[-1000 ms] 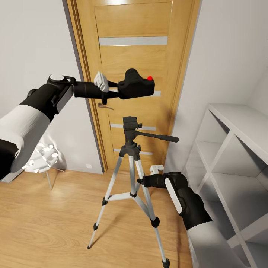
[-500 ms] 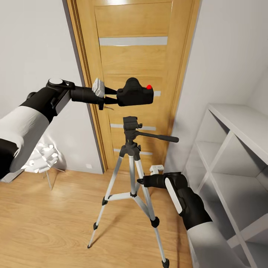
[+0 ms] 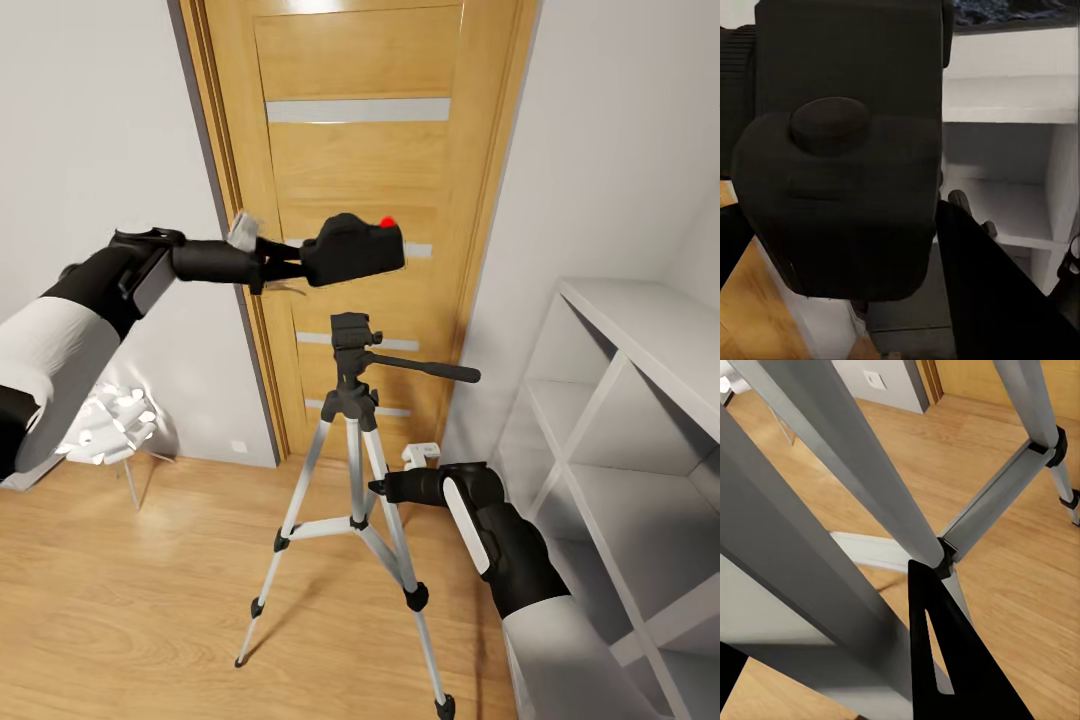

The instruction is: Attach the digital camera to the camera tripod in the bedroom.

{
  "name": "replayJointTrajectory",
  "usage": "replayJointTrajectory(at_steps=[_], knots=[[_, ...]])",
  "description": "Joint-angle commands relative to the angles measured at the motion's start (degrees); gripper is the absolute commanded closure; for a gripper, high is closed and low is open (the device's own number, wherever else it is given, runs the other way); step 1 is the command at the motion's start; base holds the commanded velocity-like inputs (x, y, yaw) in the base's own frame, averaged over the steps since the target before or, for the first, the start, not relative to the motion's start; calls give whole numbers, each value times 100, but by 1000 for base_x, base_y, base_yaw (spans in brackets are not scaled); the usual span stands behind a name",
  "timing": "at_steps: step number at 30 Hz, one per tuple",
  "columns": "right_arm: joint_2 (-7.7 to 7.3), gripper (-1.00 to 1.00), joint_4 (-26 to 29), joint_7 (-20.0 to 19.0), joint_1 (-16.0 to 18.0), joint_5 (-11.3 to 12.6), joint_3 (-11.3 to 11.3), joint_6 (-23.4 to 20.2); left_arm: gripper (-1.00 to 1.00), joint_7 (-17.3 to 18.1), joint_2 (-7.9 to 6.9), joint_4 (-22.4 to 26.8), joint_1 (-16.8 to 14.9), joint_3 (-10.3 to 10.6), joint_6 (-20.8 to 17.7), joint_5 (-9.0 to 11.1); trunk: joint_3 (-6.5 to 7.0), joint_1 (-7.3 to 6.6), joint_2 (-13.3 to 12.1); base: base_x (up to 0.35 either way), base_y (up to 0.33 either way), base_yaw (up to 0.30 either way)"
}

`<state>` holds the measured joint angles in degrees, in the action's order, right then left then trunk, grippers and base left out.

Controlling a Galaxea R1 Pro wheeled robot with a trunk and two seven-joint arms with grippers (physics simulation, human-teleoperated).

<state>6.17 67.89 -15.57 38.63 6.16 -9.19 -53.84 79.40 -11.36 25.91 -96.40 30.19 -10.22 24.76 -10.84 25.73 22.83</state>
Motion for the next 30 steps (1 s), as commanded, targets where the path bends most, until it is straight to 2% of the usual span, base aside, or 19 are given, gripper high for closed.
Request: replayJointTrajectory(at_steps=[1,2,3,4,6,7,10,12,15,21,30], knots=[[-2,100,-29,28,4,-140,5,-7,100,12,-83,77,35,42,-44,128,-13,5,9,0,0,0],[-2,100,-29,28,4,-140,5,-7,100,13,-160,188,87,43,-46,181,-13,5,9,0,0,0],[-2,100,-30,33,4,-141,5,-5,100,7,-371,643,369,35,-74,256,-13,5,9,0,0,0],[-2,100,-30,35,4,-141,5,-4,100,-18,-518,989,590,31,-161,278,-13,5,9,0,0,0],[-2,100,-30,36,4,-141,5,-4,100,-61,-652,1349,772,26,-365,292,-13,5,9,0,0,0],[-2,100,-30,37,4,-141,5,-3,100,-273,-801,2171,1072,28,-939,305,-13,5,9,0,0,0],[-2,100,-30,37,4,-141,5,-3,100,-536,-821,2578,1203,29,-1234,308,-13,5,9,0,0,0],[-4,100,-30,37,4,-141,5,-4,100,-952,-835,2988,1300,30,-1571,306,-13,5,9,0,0,0],[-8,100,-30,37,4,-141,5,-4,100,-1243,-840,3365,1452,25,-1746,306,-13,5,9,0,0,0],[-4,100,-30,37,4,-141,5,-4,100,-1301,-841,3459,1497,27,-1781,314,-13,5,9,0,0,0],[-2,100,-30,37,4,-141,5,-10,100,-1321,-841,3431,1509,24,-1785,429,-13,5,9,0,0,0]])
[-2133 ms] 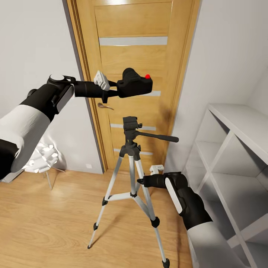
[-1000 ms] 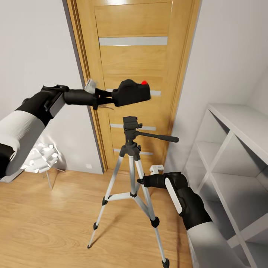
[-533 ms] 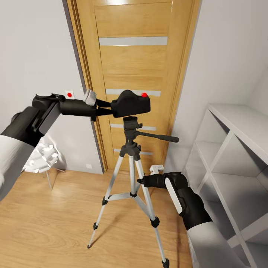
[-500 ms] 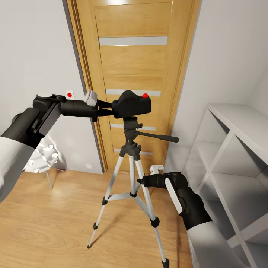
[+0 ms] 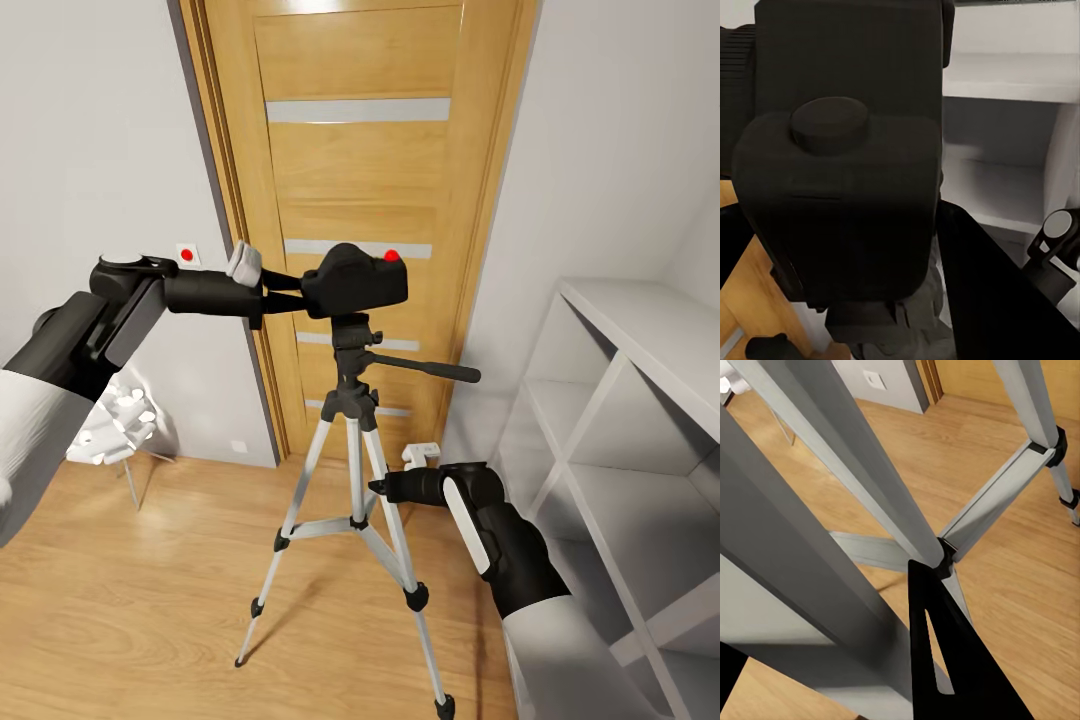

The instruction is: Attach the digital camera to the camera tripod in the bedroom.

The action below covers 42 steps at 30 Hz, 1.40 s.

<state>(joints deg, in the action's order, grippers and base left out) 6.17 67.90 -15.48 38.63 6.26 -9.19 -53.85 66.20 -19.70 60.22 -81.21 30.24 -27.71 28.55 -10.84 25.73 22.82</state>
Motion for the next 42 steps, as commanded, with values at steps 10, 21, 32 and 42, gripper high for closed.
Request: replayJointTrajectory(at_steps=[10,21,32,42], knots=[[-3,100,-31,26,4,-151,5,-21,100,23,-77,-274,-9,15,11,68,-13,5,9,0,0,0],[-2,100,-31,25,4,-151,5,-29,100,23,-125,-660,-9,15,158,56,-13,5,9,0,0,0],[-5,100,-31,24,4,-151,5,-29,100,24,-119,-771,-9,17,298,59,-13,5,9,0,0,0],[-10,100,-31,22,4,-151,5,-35,100,38,-102,-710,-9,20,330,63,-13,5,9,0,0,0]])
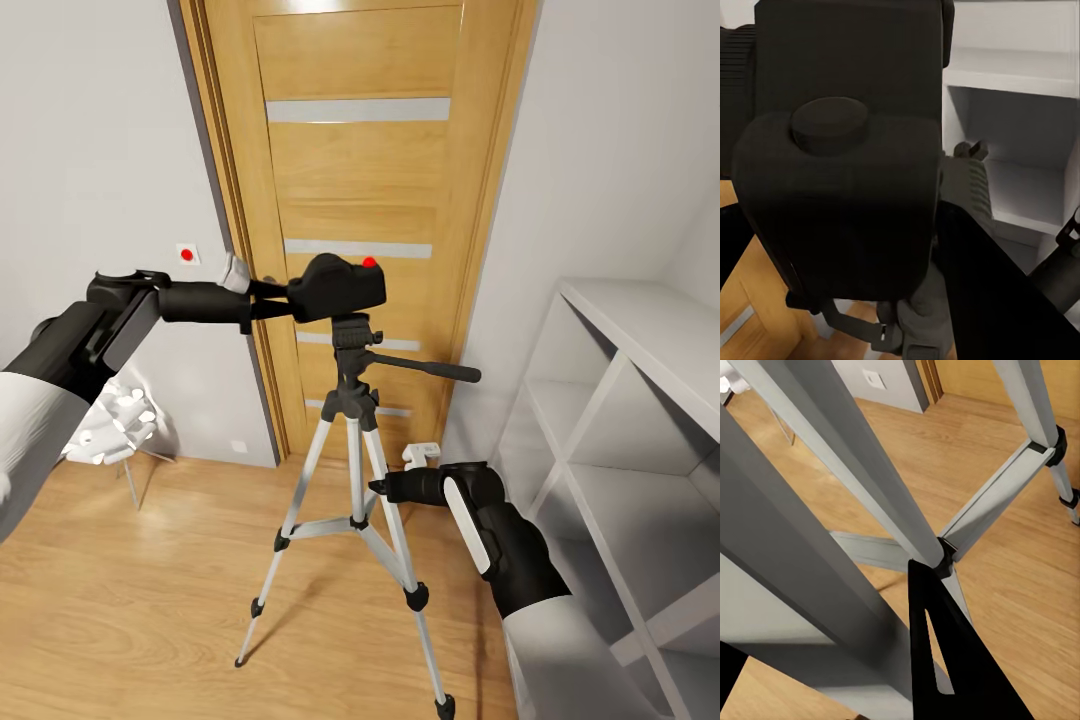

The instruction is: Attach the digital camera to the camera tripod in the bedroom.

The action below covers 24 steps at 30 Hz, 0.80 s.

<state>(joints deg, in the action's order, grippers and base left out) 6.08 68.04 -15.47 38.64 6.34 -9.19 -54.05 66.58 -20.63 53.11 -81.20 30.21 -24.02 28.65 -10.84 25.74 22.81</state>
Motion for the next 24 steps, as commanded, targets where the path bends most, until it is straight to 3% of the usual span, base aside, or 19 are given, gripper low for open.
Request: replayJointTrajectory(at_steps=[1,10,24], knots=[[-1,100,-45,23,3,-159,5,-16,100,0,2,6,-10,28,-6,53,-13,4,10,0,0,0],[-2,100,-45,19,3,-159,5,-18,100,2,24,12,-10,49,345,28,-13,4,10,0,0,0],[-2,100,-45,18,3,-158,5,-24,100,-11,29,25,-10,75,405,-42,-13,4,10,0,0,0]])
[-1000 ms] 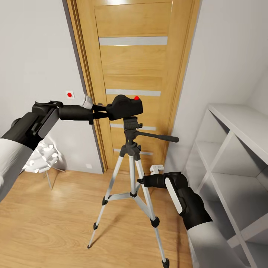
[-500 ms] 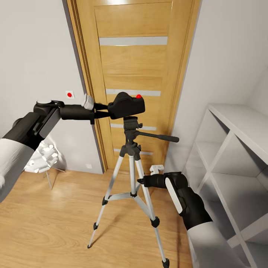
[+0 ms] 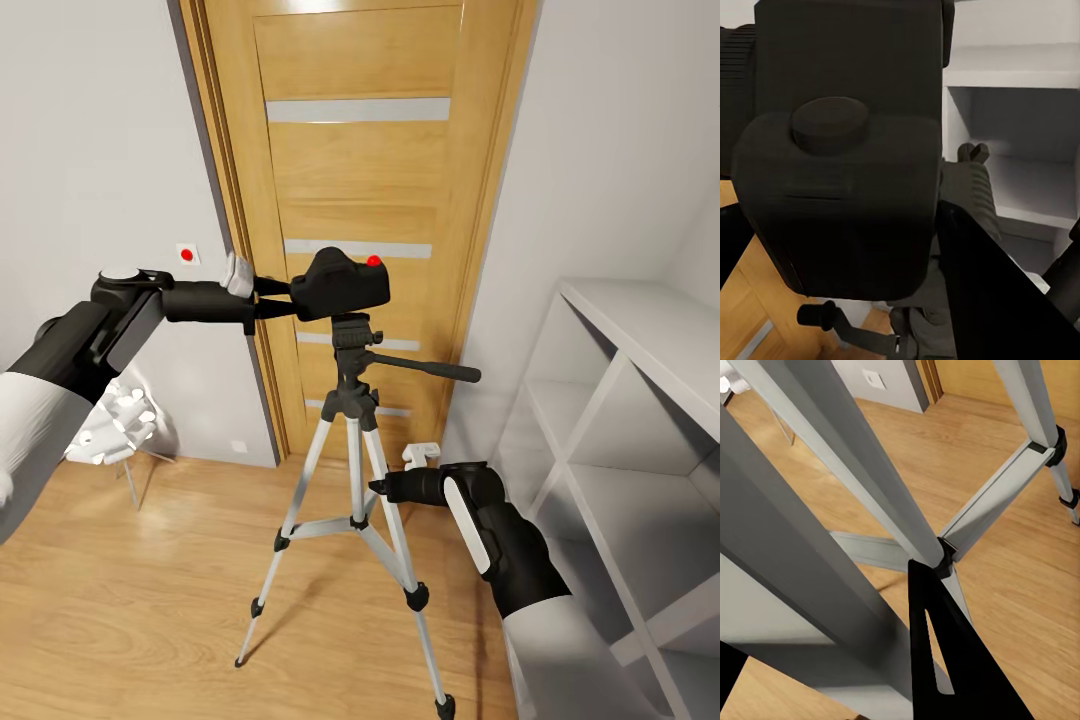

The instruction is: Attach the digital camera to the camera tripod in the bedroom.

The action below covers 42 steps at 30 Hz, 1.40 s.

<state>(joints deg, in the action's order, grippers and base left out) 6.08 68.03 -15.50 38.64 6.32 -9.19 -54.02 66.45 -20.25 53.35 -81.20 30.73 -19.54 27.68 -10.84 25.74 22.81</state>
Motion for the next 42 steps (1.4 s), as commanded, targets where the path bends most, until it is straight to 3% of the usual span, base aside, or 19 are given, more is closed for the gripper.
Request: replayJointTrajectory(at_steps=[1,6,16,42], knots=[[-1,100,-44,21,3,-156,5,-28,100,1,-8,2,-10,24,-42,55,-13,4,10,0,0,0],[-1,100,-44,21,3,-155,5,-29,100,-16,11,7,-10,28,-42,58,-13,4,10,0,0,0],[-1,100,-44,21,3,-157,5,-30,100,-42,191,-42,-9,17,-41,34,-13,4,10,0,0,0],[-1,100,-44,12,3,-148,5,-47,100,-46,167,-88,-10,29,-33,27,-13,4,10,0,0,0]])
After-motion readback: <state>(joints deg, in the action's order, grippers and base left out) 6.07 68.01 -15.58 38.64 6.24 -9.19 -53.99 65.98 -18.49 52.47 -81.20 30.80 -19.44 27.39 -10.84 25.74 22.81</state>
